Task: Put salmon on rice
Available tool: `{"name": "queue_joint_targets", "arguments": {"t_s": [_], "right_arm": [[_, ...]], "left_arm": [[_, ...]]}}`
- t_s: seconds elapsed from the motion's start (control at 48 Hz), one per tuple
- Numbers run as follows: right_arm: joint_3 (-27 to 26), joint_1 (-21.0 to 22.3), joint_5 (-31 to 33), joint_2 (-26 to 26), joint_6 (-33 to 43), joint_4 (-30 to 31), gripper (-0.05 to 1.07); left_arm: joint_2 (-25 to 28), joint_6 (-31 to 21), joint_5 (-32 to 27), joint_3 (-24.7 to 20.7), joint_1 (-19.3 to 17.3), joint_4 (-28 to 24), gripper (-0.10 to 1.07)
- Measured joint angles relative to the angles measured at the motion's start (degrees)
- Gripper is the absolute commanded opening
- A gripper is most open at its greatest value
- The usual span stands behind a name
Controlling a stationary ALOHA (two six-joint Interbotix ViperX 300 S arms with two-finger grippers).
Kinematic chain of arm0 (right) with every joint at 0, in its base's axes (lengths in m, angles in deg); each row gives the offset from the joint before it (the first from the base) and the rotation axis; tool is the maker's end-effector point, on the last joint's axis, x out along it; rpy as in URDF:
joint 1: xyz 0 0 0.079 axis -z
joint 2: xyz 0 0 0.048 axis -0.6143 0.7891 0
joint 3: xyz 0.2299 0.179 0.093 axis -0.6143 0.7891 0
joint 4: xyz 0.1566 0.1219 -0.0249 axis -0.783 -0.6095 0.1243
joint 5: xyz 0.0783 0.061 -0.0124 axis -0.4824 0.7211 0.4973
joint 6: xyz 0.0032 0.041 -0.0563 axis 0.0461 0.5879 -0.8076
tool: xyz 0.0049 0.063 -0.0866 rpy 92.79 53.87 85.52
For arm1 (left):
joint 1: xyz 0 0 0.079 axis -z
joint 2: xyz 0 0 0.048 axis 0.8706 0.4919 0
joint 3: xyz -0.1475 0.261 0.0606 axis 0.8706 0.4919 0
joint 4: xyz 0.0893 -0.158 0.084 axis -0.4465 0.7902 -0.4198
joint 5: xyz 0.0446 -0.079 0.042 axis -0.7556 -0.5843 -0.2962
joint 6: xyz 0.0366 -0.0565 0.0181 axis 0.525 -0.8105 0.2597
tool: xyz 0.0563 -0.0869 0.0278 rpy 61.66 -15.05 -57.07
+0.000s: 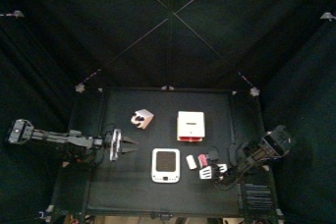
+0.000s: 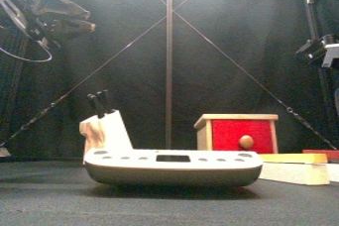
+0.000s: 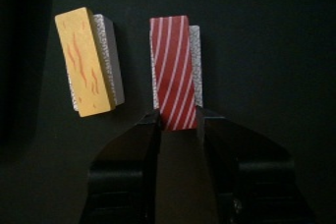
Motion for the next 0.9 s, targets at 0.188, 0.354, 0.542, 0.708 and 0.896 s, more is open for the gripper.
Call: {"name": "queue_joint_targets", "arguments": {"t_s": [0.188,0.354,0.542,0.708,0.896], "right_arm": [[0.00,0.18,-0.09,0.26,-0.18,0.00,0.62],[-0.09,0.18,-0.18,0.53,-0.26,-0.09,0.65],[-0.26,0.18,0.09,0.53,-0.18,-0.18,0.67],[-0.53,0.26,0.26,0.53,-0.18,-1.05,0.67],[-0.53,0.18,0.26,0.53,-0.18,-1.32,0.67]], "left_arm": [[-0.09,0.00,0.00,0.00,0.00,0.00,0.73],[-0.09,0.00,0.00,0.00,0.00,0.00,0.73],[-0.09,0.00,0.00,0.00,0.00,0.00,0.73],[-0.09,0.00,-0.09,0.09,0.00,0.00,0.73],[-0.09,0.00,-0.09,0.18,0.09,0.00,0.73]]}}
